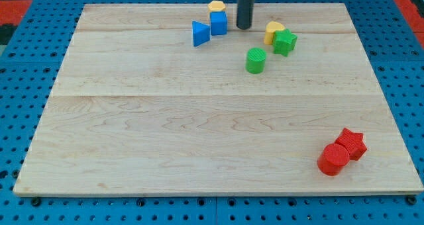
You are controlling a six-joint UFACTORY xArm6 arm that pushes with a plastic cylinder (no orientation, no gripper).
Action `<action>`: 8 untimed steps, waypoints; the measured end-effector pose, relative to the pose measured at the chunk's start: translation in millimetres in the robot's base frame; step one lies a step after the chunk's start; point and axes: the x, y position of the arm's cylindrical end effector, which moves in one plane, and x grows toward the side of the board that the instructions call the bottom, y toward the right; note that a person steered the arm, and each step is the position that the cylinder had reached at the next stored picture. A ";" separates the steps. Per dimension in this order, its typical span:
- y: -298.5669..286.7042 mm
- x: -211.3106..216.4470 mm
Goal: Slide the blue triangle slightly right
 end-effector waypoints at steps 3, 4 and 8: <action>-120.3 87.4; -173.5 48.0; -114.5 15.5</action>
